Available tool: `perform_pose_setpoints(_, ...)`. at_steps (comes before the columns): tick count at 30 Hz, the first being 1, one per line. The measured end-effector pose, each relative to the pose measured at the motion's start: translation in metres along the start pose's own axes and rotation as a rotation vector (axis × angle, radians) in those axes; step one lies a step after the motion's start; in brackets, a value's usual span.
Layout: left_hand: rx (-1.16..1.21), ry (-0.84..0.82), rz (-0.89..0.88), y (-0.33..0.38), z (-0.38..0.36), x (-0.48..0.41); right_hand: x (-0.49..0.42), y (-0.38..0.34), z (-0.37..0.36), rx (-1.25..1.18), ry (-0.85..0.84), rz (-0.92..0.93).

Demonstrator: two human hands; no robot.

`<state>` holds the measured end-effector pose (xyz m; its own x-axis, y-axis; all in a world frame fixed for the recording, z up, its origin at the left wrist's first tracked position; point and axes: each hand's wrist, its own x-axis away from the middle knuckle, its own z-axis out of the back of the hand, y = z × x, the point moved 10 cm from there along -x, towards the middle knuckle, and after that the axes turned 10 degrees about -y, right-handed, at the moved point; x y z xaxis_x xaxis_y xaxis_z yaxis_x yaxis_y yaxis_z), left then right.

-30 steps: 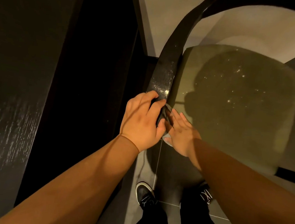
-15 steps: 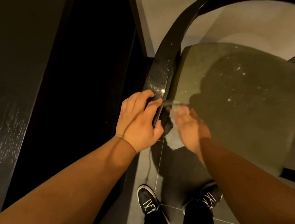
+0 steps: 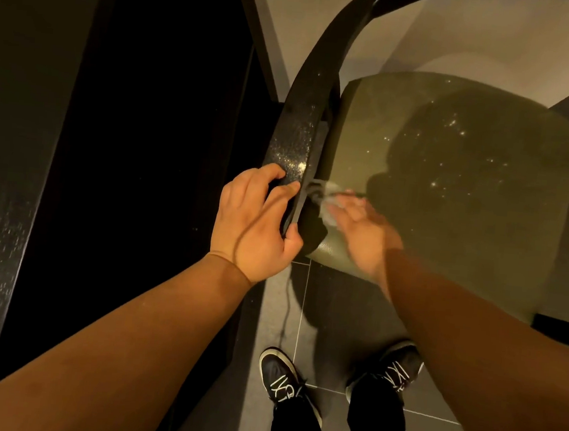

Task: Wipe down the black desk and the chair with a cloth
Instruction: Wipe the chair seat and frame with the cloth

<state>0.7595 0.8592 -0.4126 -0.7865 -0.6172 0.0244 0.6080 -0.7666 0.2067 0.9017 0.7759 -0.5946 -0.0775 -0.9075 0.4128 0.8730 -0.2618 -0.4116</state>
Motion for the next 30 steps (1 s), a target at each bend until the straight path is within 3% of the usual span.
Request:
perform_pose_setpoints(2,0.017,0.002,0.002,-0.001,-0.001,0.000,0.010,0.029,0.010,-0.071,0.057,-0.171)
perform_pose_setpoints(4,0.025,0.005,0.003,-0.001,0.000,0.000,0.016,0.017,0.015,-0.094,0.199,-0.225)
perform_pose_setpoints(5,0.027,0.006,0.003,-0.001,0.000,0.000,0.015,0.000,0.003,-0.108,0.216,-0.183)
perform_pose_setpoints(9,0.049,-0.018,0.000,-0.002,-0.002,-0.001,0.022,-0.069,-0.054,-0.114,0.022,0.088)
perform_pose_setpoints(13,0.016,-0.047,0.003,-0.002,-0.006,-0.002,0.021,-0.039,-0.044,-0.020,0.024,0.149)
perform_pose_setpoints(18,0.014,-0.050,0.018,-0.002,-0.006,-0.002,0.069,0.063,-0.026,-0.187,0.144,-0.273)
perform_pose_setpoints(21,0.014,-0.053,0.022,-0.002,-0.007,-0.001,0.075,0.056,-0.019,-0.218,0.284,-0.404)
perform_pose_setpoints(26,-0.007,-0.063,0.018,-0.002,-0.008,-0.002,0.029,-0.048,-0.057,-0.203,0.099,-0.051)
perform_pose_setpoints(30,-0.009,-0.036,0.011,-0.001,-0.007,-0.001,0.047,-0.010,-0.035,-0.032,0.168,-0.011)
